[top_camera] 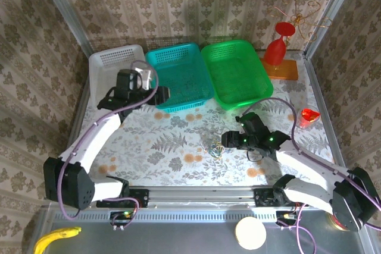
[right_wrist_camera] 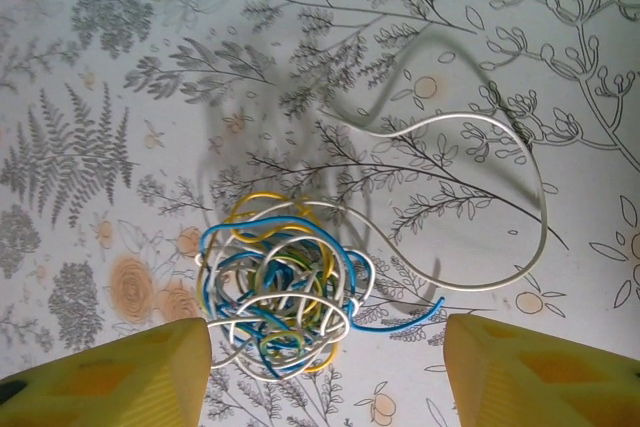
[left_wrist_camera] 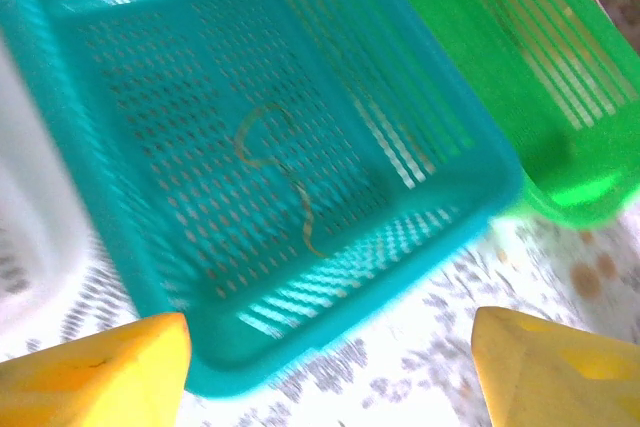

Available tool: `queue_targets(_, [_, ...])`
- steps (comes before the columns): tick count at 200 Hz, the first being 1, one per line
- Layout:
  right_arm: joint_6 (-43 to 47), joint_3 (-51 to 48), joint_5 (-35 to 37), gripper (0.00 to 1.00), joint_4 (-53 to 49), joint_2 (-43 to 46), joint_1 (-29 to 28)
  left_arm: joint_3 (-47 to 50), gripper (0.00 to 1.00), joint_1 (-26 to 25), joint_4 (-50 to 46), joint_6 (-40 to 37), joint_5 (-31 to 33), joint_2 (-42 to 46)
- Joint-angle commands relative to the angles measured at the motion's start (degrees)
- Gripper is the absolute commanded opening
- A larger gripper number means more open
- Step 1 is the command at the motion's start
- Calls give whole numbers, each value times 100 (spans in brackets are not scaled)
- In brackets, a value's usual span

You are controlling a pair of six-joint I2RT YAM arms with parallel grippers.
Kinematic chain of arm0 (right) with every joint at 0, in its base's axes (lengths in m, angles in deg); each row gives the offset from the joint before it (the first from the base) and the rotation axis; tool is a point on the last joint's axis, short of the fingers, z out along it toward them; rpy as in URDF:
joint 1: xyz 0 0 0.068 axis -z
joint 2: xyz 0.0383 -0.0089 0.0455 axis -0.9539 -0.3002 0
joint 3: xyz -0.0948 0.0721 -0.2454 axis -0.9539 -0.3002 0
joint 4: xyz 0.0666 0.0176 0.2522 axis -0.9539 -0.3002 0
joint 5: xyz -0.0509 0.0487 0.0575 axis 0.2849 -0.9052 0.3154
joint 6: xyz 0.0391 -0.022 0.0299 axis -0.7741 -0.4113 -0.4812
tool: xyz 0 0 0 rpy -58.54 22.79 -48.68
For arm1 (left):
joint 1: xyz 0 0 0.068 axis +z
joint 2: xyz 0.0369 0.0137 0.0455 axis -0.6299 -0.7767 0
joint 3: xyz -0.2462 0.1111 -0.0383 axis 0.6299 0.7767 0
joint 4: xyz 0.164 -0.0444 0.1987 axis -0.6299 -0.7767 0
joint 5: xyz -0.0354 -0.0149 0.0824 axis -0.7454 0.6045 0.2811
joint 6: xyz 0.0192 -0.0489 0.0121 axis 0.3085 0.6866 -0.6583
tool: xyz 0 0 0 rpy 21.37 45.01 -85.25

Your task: Untangle the cables

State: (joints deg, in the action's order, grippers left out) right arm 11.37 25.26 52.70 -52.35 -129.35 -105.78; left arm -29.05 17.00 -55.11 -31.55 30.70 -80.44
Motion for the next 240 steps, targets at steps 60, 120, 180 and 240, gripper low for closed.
queue_targets(60, [505,73,-157,51,267,-864,21,970,77,-1778,527,835,706,-7])
queue_targets(120, [412,164,-332,47,824,-1493,21,1152,78,-2037,1048,1047,629,-499])
queue_targets(180, [413,381,-656,5,1049,-1573,21,1295,80,-2059,1405,1125,510,-668])
queue_targets(240, [220,363,-740,0,921,-662,21,1429,81,-2087,1742,983,121,-852])
